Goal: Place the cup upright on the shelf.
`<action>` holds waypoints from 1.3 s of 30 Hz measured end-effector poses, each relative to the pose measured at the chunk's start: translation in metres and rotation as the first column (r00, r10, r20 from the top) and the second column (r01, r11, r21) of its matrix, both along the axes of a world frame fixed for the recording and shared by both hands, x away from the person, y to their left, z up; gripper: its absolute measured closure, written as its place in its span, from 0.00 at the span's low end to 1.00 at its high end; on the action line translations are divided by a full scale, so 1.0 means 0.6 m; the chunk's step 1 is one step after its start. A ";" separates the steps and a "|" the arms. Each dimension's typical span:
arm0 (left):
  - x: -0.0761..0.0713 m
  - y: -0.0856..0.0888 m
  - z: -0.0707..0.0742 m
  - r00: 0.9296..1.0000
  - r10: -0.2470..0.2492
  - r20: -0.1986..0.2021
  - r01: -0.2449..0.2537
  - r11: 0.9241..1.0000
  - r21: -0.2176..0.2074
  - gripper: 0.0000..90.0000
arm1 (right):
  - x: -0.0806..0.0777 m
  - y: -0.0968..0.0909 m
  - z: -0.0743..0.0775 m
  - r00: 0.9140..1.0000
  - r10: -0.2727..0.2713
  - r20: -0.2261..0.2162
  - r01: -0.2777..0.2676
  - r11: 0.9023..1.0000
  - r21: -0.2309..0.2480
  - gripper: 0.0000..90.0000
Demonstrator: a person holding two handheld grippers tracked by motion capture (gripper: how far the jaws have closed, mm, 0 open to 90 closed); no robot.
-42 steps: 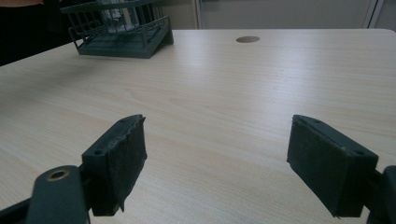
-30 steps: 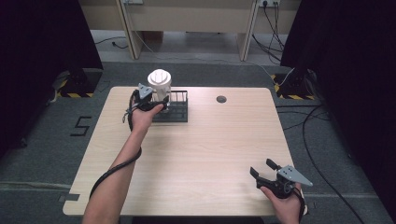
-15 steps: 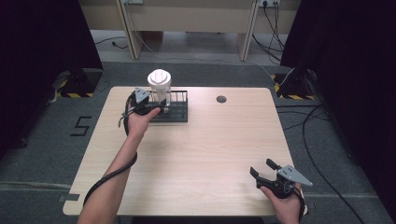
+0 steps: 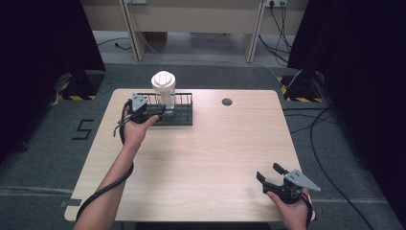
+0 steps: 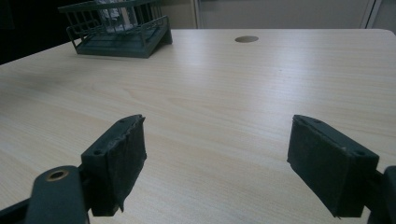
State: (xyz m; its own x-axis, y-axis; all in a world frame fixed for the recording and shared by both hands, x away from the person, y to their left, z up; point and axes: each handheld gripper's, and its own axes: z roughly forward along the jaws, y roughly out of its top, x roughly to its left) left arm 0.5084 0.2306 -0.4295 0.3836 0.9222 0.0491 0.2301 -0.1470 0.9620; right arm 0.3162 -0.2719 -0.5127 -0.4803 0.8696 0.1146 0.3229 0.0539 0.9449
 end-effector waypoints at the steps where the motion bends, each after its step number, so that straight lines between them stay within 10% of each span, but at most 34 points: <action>1: -0.003 0.002 0.000 1.000 0.000 0.001 0.000 1.000 0.000 0.16 | 0.000 0.000 0.000 1.000 0.000 0.001 0.000 1.000 -0.001 0.22; 39: -0.115 0.049 -0.027 1.000 0.005 0.024 -0.004 0.999 -0.032 0.16 | 0.000 0.000 0.000 1.000 -0.007 -0.001 0.007 1.000 0.000 0.22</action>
